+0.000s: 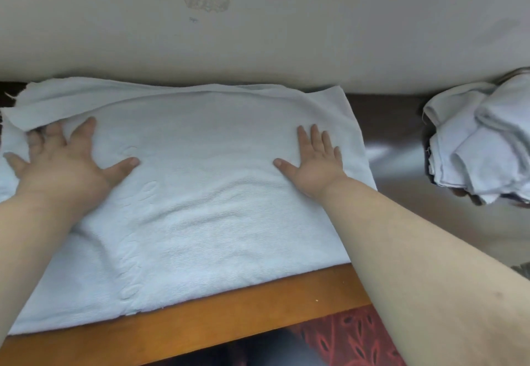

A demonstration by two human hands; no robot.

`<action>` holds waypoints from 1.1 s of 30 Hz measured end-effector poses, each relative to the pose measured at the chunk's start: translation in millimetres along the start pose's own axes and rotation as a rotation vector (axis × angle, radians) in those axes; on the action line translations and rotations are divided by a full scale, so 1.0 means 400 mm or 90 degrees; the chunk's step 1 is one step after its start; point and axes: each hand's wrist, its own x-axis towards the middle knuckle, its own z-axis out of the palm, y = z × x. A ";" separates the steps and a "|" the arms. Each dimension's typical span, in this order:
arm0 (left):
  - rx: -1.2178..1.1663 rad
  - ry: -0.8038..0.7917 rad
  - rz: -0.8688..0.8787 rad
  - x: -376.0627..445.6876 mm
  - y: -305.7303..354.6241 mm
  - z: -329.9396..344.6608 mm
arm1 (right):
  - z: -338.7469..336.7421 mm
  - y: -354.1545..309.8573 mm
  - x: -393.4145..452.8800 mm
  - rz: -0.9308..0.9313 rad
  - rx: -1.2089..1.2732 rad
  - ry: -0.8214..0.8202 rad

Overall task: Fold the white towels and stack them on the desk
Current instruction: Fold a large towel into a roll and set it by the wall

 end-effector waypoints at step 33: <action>0.051 -0.230 0.594 -0.637 1.016 0.171 | -0.175 0.322 0.313 0.071 0.288 0.294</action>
